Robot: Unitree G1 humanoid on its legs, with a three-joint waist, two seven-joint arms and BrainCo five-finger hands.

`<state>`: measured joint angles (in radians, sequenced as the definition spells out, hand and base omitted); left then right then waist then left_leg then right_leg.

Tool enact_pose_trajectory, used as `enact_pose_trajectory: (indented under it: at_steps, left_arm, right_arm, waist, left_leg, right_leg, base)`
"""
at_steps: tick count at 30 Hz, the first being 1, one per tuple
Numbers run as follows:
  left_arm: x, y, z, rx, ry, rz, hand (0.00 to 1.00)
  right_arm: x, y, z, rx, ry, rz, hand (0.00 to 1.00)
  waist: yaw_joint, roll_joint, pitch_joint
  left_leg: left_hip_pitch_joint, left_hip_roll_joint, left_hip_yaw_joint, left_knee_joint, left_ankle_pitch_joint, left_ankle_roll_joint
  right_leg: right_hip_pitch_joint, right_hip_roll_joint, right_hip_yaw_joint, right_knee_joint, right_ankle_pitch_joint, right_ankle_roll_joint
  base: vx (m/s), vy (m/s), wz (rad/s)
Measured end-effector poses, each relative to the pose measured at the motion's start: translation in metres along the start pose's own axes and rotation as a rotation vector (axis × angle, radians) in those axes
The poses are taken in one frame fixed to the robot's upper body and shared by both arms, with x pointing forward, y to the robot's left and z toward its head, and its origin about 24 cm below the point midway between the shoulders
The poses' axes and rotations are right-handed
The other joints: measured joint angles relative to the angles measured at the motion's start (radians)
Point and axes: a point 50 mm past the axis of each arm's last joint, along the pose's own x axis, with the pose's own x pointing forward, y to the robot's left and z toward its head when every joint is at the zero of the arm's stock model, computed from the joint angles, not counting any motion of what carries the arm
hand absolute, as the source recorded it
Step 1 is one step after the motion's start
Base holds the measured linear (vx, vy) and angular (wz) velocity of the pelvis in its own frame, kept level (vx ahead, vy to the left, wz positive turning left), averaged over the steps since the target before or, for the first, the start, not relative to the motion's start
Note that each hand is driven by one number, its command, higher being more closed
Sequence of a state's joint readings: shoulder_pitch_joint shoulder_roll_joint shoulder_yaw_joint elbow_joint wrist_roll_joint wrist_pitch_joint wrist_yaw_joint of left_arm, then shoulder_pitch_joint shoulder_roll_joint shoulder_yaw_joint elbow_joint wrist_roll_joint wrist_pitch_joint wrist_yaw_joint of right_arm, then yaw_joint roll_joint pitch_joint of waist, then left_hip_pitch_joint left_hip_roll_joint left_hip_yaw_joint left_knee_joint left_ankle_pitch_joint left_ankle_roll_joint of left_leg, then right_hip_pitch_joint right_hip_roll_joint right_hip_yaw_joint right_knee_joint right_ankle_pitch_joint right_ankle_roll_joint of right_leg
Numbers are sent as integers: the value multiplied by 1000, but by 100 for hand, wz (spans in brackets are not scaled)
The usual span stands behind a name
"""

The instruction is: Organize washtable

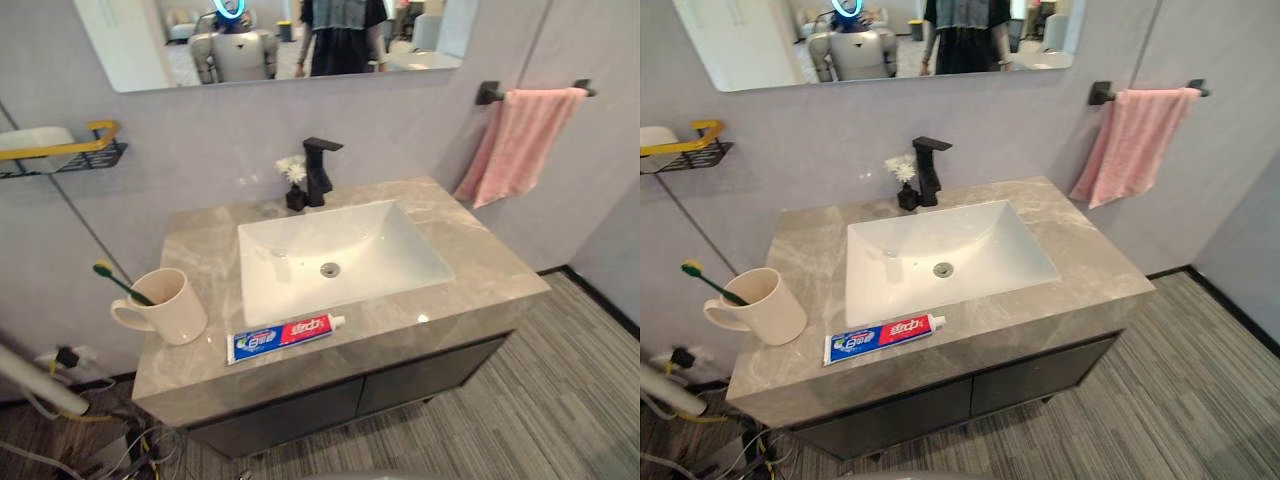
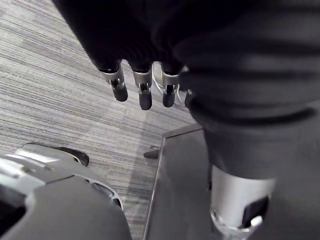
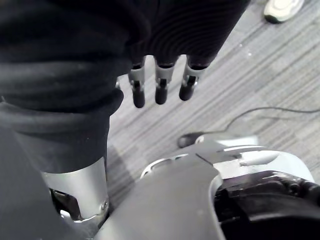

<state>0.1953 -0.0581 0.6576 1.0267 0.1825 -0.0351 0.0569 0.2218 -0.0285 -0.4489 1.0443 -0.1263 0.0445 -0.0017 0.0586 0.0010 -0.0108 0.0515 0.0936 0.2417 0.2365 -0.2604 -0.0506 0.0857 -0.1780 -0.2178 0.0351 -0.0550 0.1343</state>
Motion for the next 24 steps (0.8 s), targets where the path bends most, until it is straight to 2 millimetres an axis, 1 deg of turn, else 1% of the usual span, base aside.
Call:
enact_pose_trajectory:
  at_steps: [1,2,3,5,6,7,8,9,10,11,12,14,16,18,19,20,22,23,24]
  left_arm:
    - [0,0,3,14,-15,2,0]
    - [0,1,3,21,-21,4,0]
    - [0,3,2,47,-26,5,0]
    - [1,5,7,88,-46,2,0]
    - [1,5,5,110,-43,4,0]
    - [1,8,1,125,-27,9,0]
    - [1,9,0,134,-21,8,0]
    - [1,9,0,154,-19,0,0]
    - [2,8,0,171,-20,-7,0]
    - [2,7,1,178,-22,-11,0]
    - [2,7,1,182,-23,-13,0]
    - [2,7,1,183,-23,-13,0]
    - [2,7,2,183,-26,-14,0]
    - [2,8,3,183,-30,-12,0]
    - [3,9,4,178,-30,-8,0]
    - [3,9,3,167,-28,-5,0]
    - [2,9,3,153,-25,-2,0]
    - [2,8,3,149,-27,-5,0]
    - [3,6,4,139,-30,-8,0]
  right_arm:
    - [0,1,-1,-5,4,-1,0]
    - [0,2,0,-11,5,-3,0]
    - [2,3,4,-19,0,-6,0]
    - [4,4,11,-25,-21,-10,0]
    - [5,4,17,-35,-36,-15,0]
    - [6,7,22,-57,-50,-8,0]
    - [6,8,25,-61,-56,-6,0]
    - [7,9,28,-64,-66,-4,0]
    - [7,9,29,-66,-64,-2,0]
    - [7,9,29,-68,-64,-3,0]
    - [7,8,30,-73,-64,-4,0]
    - [7,6,29,-94,-58,-4,0]
    - [8,7,31,-103,-60,0,0]
    - [8,9,31,-112,-57,7,0]
    - [8,10,32,-115,-61,8,0]
    - [8,12,39,-115,-77,13,0]
    - [9,17,47,-122,-101,24,0]
    - [9,20,53,-137,-120,32,0]
    - [8,25,64,-152,-158,42,0]
  waist:
    - [13,-6,-1]
    - [14,-10,0]
    - [13,-21,0]
    - [12,-18,16]
    - [16,-25,26]
    - [16,-16,22]
    - [16,-16,22]
    - [15,-22,28]
    - [13,-16,30]
    - [13,-19,32]
    - [13,-15,33]
    - [12,-12,35]
    - [12,-7,38]
    - [12,-11,49]
    - [15,-7,56]
    - [22,-16,66]
    - [41,-6,83]
    - [43,-11,90]
    - [44,-3,105]
  left_leg:
    - [2,-7,-7,-28,19,-2]
    - [-1,-12,-15,-39,29,-4]
    - [-11,-23,-36,-64,50,-6]
    - [-20,-26,-57,-79,63,-10]
    - [-22,-25,-58,-83,63,-11]
    - [-19,-23,-57,-86,64,-11]
    - [-17,-23,-57,-87,63,-11]
    - [-8,-22,-54,-94,63,-11]
    - [5,-23,-51,-99,63,-11]
    - [8,-24,-51,-100,63,-11]
    - [14,-24,-50,-100,63,-11]
    - [16,-28,-52,-100,63,-11]
    - [16,-31,-59,-98,64,-10]
    - [7,-39,-94,-90,67,-4]
    - [-12,-44,-113,-80,70,0]
    - [-24,-44,-132,-69,71,2]
    - [-51,-46,-157,-52,76,8]
    - [-58,-45,-166,-47,78,11]
    - [-76,-47,-187,-44,92,12]
  right_leg:
    - [-1,2,-9,-24,11,3]
    - [0,3,-20,-38,17,2]
    - [2,4,-39,-65,28,1]
    - [12,9,-62,-98,42,-1]
    - [16,15,-63,-115,49,-6]
    - [23,19,-62,-128,54,-11]
    - [24,19,-60,-130,54,-11]
    - [27,20,-59,-131,55,-11]
    - [35,19,-59,-131,55,-12]
    - [36,19,-59,-131,57,-15]
    - [37,19,-59,-131,65,-26]
    - [37,16,-66,-132,78,-28]
    - [42,14,-87,-132,85,-30]
    - [52,9,-120,-132,89,-33]
    - [51,5,-140,-132,89,-32]
    - [51,3,-150,-129,89,-32]
    - [49,1,-185,-127,89,-32]
    - [52,1,-197,-125,89,-32]
    - [45,0,-225,-119,89,-32]
  base:
    - [67,-36,28]
    - [102,-34,34]
    - [96,-53,45]
    - [86,-62,31]
    - [49,-32,0]
    - [54,-27,-6]
    - [58,-21,-11]
    - [51,-8,-12]
    - [41,-1,-13]
    - [28,12,-17]
    - [13,18,-18]
    - [7,22,-14]
    - [-14,0,4]
    - [-49,-18,34]
    - [-67,-26,50]
    - [-113,-39,51]
    - [-108,-41,42]
    - [-153,-62,53]
    - [-169,-61,60]
